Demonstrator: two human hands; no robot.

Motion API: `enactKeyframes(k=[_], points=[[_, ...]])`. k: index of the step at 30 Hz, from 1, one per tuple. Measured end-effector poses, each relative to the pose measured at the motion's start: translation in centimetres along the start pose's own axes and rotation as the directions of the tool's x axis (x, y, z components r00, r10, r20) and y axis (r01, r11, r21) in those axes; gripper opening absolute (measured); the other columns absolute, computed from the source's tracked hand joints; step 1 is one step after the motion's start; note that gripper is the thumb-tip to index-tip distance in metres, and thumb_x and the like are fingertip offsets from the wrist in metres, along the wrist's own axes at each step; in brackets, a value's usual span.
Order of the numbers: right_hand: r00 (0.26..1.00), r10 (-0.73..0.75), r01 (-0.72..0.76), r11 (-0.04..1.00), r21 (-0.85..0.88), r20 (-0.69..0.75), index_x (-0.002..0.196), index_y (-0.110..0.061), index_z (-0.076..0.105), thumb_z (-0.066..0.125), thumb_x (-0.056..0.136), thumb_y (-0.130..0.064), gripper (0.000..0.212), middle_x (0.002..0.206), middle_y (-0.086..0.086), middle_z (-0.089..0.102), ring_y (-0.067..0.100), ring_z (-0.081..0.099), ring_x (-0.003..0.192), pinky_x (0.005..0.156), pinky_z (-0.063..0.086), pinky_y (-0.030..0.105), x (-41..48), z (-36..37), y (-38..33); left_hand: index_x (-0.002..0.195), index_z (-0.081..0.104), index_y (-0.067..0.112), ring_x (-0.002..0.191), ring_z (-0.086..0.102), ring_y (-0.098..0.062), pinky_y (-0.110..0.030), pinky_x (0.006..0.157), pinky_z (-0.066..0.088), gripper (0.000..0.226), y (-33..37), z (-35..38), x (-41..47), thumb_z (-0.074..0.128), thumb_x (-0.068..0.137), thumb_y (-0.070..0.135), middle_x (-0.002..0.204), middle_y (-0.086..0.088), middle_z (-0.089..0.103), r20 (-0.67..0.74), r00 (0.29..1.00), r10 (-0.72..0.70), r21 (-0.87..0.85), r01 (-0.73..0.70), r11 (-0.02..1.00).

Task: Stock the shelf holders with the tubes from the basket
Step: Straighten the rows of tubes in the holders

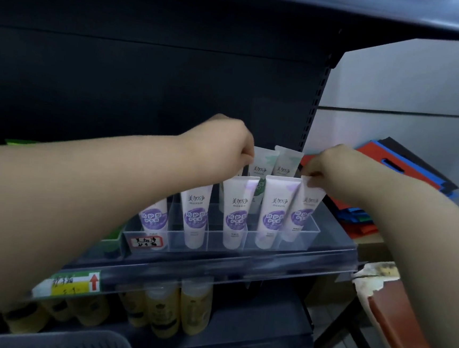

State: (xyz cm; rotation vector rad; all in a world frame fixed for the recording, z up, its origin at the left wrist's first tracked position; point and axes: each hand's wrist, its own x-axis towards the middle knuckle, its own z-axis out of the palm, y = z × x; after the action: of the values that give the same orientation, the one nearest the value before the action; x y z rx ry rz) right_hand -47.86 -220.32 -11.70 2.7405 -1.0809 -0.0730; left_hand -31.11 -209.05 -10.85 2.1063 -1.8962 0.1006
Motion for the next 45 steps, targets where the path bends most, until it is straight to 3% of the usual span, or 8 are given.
enactKeyframes(k=[4,7,10,15,19,24,39,45], points=[[0.993,0.023,-0.015,0.997,-0.073,0.118,0.116,-0.017,0.065,0.054,0.092,-0.017,0.026,0.116,0.004,0.064,0.021,0.056,0.106,0.087,0.045,0.028,-0.1,-1.0,0.1,0.104,0.07,0.012,0.096,0.061,-0.018,-0.03,0.086,0.049,0.024,-0.9,-0.8,-0.2,0.05,0.095,0.022,0.106,-0.003,0.068,-0.031,0.999,-0.022,0.003,0.022,1.0],[0.985,0.052,-0.053,0.999,0.003,0.166,0.116,-0.018,0.066,0.058,0.091,-0.028,0.028,0.117,0.002,0.065,0.019,0.056,0.105,0.086,0.043,0.027,-0.4,-1.9,0.2,0.109,0.068,0.017,0.1,0.059,-0.015,-0.025,0.088,0.047,0.024,-1.3,-1.3,0.4,0.049,0.096,0.024,0.111,0.001,0.065,-0.012,0.997,-0.07,-0.029,0.07,0.997],[0.993,0.075,-0.087,0.986,0.145,0.089,0.12,-0.017,0.064,0.051,0.094,-0.038,0.036,0.125,0.005,0.06,0.023,0.053,0.114,0.093,0.041,0.028,0.6,-2.9,0.5,0.117,0.063,0.021,0.111,0.055,-0.015,-0.022,0.093,0.042,0.026,-1.2,-1.3,1.8,0.047,0.097,0.024,0.122,0.002,0.061,-0.011,0.993,-0.119,-0.052,0.118,0.992],[0.99,0.134,-0.138,0.979,0.151,0.039,0.134,-0.016,0.051,0.039,0.1,-0.026,0.037,0.142,0.007,0.047,0.024,0.043,0.129,0.107,0.032,0.028,4.4,-2.1,0.3,0.125,0.059,0.017,0.121,0.049,-0.017,-0.022,0.096,0.036,0.031,0.1,-0.7,4.7,0.043,0.099,0.02,0.133,0.001,0.055,0.05,0.998,-0.033,0.004,0.033,0.999],[0.993,0.113,-0.118,0.963,0.244,0.035,0.127,-0.011,0.058,0.048,0.096,-0.02,0.033,0.134,0.008,0.054,0.023,0.049,0.124,0.106,0.035,0.029,6.2,-0.4,0.5,0.122,0.06,0.01,0.113,0.053,-0.021,-0.022,0.085,0.038,0.03,0.9,0.7,7.5,0.045,0.097,0.014,0.127,-0.007,0.058,0.113,0.994,-0.009,0.024,0.006,1.0],[0.996,0.075,-0.083,0.972,0.222,0.046,0.119,-0.015,0.064,0.052,0.093,-0.011,0.029,0.125,0.004,0.061,0.02,0.054,0.116,0.099,0.041,0.026,7.0,-0.4,1.4,0.116,0.063,0.008,0.105,0.058,-0.025,-0.029,0.086,0.045,0.027,0.6,2.9,9.1,0.05,0.093,0.012,0.118,-0.011,0.06,0.168,0.986,0.01,0.106,-0.028,0.994],[0.987,0.046,-0.068,0.988,0.141,0.155,0.106,-0.016,0.068,0.063,0.087,-0.018,0.02,0.104,-0.003,0.06,0.011,0.051,0.095,0.085,0.04,0.022,6.7,-1.3,2.3,0.103,0.068,0.004,0.101,0.061,-0.023,-0.03,0.085,0.048,0.019,1.4,3.6,9.5,0.054,0.091,0.009,0.11,-0.009,0.066,0.173,0.985,-0.009,-0.054,0.019,0.998],[0.983,0.061,-0.084,0.988,0.131,0.173,0.111,-0.018,0.067,0.064,0.088,-0.021,0.024,0.117,-0.003,0.062,0.016,0.055,0.111,0.094,0.042,0.024,6.3,-1.9,2.0,0.1,0.07,0.01,0.098,0.06,-0.016,-0.023,0.079,0.045,0.016,1.2,3.1,9.2,0.063,0.087,0.017,0.107,-0.002,0.067,0.194,0.981,0.003,-0.088,0.014,0.996]])
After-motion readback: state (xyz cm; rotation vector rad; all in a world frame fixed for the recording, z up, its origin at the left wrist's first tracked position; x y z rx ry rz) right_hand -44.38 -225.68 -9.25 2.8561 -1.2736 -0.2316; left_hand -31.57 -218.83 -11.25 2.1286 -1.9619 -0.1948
